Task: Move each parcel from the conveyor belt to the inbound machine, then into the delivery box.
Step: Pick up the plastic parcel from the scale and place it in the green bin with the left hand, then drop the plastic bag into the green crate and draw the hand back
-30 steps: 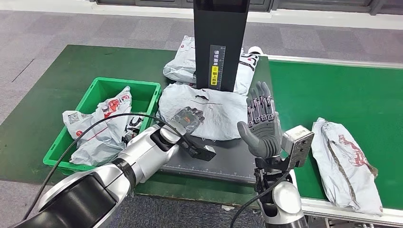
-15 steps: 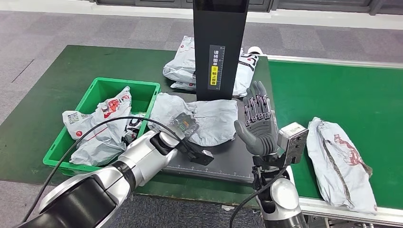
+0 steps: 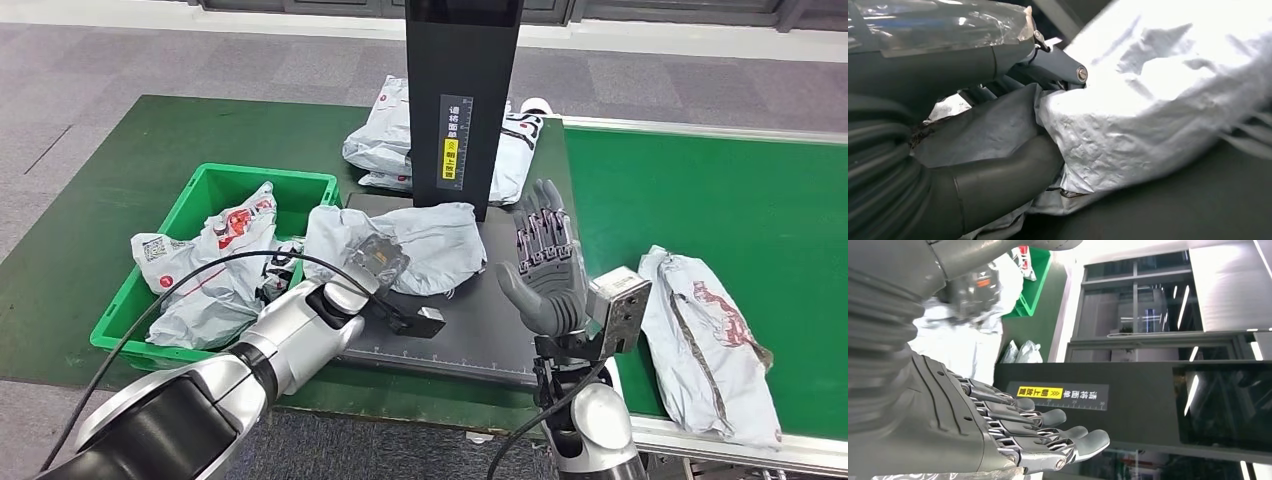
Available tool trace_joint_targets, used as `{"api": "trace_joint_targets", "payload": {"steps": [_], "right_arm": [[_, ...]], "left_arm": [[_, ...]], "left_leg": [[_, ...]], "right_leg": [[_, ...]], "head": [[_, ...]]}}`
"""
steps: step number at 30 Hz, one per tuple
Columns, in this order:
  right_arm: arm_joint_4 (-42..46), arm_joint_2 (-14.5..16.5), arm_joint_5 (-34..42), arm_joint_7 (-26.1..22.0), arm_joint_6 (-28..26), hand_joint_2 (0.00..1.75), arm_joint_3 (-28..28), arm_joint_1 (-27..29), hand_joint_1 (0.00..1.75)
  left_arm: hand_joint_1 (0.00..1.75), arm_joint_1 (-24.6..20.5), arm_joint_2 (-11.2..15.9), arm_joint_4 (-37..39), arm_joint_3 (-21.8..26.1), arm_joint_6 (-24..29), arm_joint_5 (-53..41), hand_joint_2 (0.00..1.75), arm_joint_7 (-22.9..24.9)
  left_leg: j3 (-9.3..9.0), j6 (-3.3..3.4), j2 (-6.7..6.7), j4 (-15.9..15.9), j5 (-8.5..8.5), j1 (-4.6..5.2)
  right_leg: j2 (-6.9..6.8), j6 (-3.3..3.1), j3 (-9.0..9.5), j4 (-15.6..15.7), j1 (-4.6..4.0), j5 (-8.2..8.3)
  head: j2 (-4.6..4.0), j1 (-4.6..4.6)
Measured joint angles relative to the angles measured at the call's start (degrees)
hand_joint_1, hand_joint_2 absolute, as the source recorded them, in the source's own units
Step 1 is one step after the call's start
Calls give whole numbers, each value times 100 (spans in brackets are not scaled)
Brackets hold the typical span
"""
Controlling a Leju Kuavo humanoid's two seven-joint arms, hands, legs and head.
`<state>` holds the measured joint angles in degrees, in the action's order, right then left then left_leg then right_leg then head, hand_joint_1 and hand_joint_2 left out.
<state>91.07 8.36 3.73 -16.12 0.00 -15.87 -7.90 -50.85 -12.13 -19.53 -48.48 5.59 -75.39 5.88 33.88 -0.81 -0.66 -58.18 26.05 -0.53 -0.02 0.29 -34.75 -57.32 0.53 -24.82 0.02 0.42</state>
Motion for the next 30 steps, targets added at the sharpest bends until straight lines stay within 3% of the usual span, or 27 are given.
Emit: {"api": "trace_joint_targets", "payload": {"steps": [3, 10, 13, 17, 23, 30], "right_arm": [[109, -16, -55, 42, -155, 175, 0, 119, 0], [299, -61, -102, 78, -323, 175, 9, 306, 0], [426, -63, -145, 107, -456, 175, 55, 442, 0], [602, -66, -190, 152, -523, 175, 150, 604, 0], [685, -67, -214, 186, -602, 175, 246, 660, 0], [760, -92, -235, 182, -693, 175, 369, 794, 0]], "left_arm": [[175, -25, 215, -298, 144, 672, 20, 175, 307], [175, -28, 641, -1202, 683, 1061, -124, 175, 524], [175, 120, 960, -1968, 1096, 1355, -194, 175, 700], [175, 404, 1353, -3099, 1802, 1366, -482, 175, 734], [175, 1053, 1744, -4384, 2601, 1754, -994, 175, 1278], [175, 1989, 2395, -5699, 3370, 1659, -1004, 175, 2137]], "left_leg": [[0, -3, 2, 0, -4, -1], [1, -3, 9, 0, -4, -1], [0, -4, 21, 1, -2, -1], [0, -6, 34, 2, 3, -1], [2, -7, 38, 4, 2, -3], [1, -10, 42, 4, 6, -3]], "right_leg": [[1, -4, -2, -2, -1, 2], [7, -4, -3, -4, -1, 3], [18, -4, -6, -5, -1, 3], [30, -5, -15, -5, -2, 2], [33, -7, -15, -9, -2, 1], [38, -13, -21, -7, -5, -5]], "head": [[1, 1], [-1, 1], [-1, 1], [-1, -1], [0, 1], [-2, -1]]}}
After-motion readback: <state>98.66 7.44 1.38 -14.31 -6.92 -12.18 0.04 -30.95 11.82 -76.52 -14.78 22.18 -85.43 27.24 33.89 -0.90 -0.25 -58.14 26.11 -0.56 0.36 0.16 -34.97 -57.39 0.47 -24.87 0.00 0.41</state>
